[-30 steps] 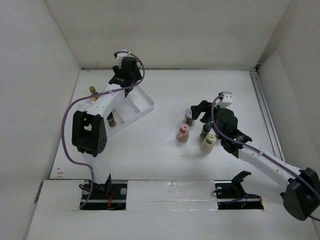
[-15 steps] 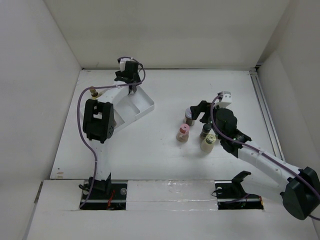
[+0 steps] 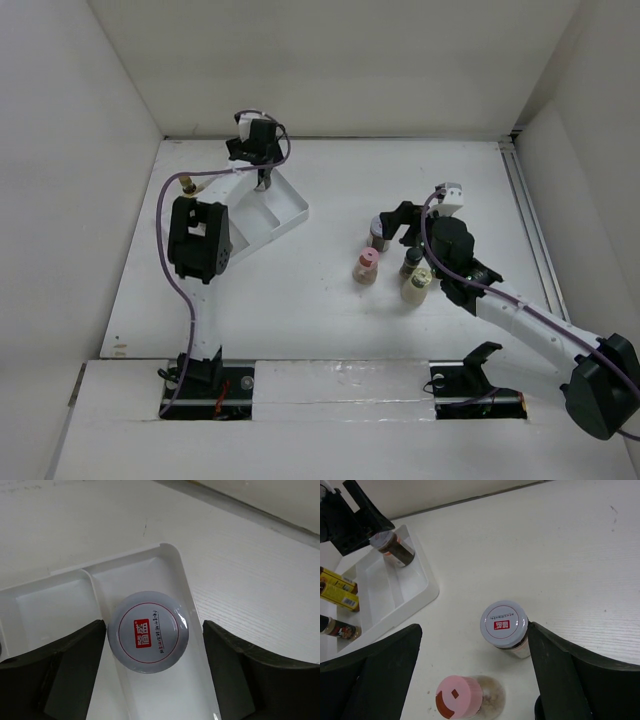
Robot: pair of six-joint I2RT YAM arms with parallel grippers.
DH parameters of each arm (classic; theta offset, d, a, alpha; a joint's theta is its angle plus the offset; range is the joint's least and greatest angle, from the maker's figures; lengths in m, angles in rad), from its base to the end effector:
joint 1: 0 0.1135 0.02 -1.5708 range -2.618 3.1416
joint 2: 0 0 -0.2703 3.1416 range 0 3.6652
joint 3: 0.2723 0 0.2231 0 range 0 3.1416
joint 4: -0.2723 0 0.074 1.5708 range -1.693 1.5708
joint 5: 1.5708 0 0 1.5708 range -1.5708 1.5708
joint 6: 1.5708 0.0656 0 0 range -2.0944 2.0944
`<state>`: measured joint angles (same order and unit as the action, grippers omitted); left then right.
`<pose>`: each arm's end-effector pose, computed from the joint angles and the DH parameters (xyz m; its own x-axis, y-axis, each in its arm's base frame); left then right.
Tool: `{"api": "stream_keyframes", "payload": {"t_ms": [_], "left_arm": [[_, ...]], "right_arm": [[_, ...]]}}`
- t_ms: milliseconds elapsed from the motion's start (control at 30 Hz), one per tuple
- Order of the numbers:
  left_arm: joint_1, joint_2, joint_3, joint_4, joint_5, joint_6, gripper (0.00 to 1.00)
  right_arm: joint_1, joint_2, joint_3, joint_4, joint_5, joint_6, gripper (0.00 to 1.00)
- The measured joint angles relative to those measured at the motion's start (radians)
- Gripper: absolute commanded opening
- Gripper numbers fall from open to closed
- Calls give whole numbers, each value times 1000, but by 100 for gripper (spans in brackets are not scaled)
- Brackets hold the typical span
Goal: Organize the condiment bottles
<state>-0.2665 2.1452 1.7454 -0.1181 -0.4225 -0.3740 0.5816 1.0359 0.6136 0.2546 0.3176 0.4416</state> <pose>0.4937 -0.1069 0.2458 -0.4068 -0.2344 -0.8830 -0.2708 0.9540 -0.1285 0.2095 0.1132 0.2900 -0.2392 0.3287 -0.9137 -0.1796 0.9098 0.3743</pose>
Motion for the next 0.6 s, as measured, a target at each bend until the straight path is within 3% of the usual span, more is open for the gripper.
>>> {"api": "stream_keyframes", "payload": {"t_ms": [67, 267, 433, 600], "left_arm": [[0, -22, 0, 8, 9, 2, 84], [-42, -190, -36, 49, 70, 3, 81], [-246, -389, -208, 179, 174, 7, 81], [-423, -408, -341, 221, 356, 47, 87]], "right_arm": [[0, 0, 0, 0, 0, 0, 95], [0, -11, -1, -2, 32, 2, 97], [0, -192, -69, -9, 165, 48, 93], [0, -460, -163, 3, 309, 102, 92]]}}
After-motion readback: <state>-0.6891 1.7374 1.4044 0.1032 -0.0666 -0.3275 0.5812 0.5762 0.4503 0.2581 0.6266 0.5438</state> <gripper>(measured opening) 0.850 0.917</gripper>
